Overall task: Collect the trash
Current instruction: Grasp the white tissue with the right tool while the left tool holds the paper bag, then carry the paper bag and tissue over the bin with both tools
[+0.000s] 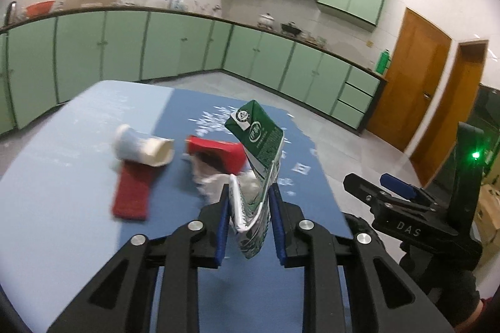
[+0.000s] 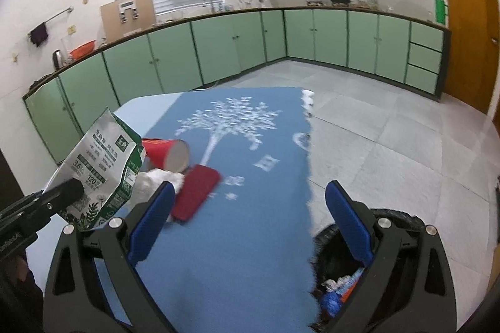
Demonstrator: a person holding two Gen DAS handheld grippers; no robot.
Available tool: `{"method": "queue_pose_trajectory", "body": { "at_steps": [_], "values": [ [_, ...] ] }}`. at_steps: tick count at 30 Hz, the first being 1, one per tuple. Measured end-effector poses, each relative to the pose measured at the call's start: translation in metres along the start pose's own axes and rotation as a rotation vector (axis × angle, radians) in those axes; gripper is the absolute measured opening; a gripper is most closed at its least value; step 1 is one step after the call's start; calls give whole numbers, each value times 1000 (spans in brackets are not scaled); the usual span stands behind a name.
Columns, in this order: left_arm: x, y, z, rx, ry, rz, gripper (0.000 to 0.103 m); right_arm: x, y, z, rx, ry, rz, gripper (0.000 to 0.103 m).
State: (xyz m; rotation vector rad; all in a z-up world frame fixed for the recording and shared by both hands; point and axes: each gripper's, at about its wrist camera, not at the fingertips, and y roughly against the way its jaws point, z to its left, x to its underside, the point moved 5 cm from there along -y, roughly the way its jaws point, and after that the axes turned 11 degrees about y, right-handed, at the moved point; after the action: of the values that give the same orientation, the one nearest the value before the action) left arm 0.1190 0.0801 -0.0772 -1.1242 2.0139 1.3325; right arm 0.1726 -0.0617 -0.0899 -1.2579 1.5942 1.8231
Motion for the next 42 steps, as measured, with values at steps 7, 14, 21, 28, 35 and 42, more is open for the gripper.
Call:
{"method": "queue_pose_trajectory", "body": {
  "at_steps": [7,14,21,28,35,42],
  "values": [
    [-10,17,29,-82,3,-57,24,-15,-15,51,-84,43,-20,94],
    [-9,20,55,-143,10,-68,24,-13,-32,87,-106,86,11,94],
    [-7,17,68,-158,22,-60,24,-10,-46,95,-92,88,46,94],
    [-7,12,76,-153,33,-42,24,-10,-62,102,-86,108,91,93],
    [-7,9,83,-148,47,-30,24,1,-79,109,-171,112,185,46],
    [-10,16,77,-141,52,-43,24,-8,-55,111,-235,141,129,13]
  ]
}}
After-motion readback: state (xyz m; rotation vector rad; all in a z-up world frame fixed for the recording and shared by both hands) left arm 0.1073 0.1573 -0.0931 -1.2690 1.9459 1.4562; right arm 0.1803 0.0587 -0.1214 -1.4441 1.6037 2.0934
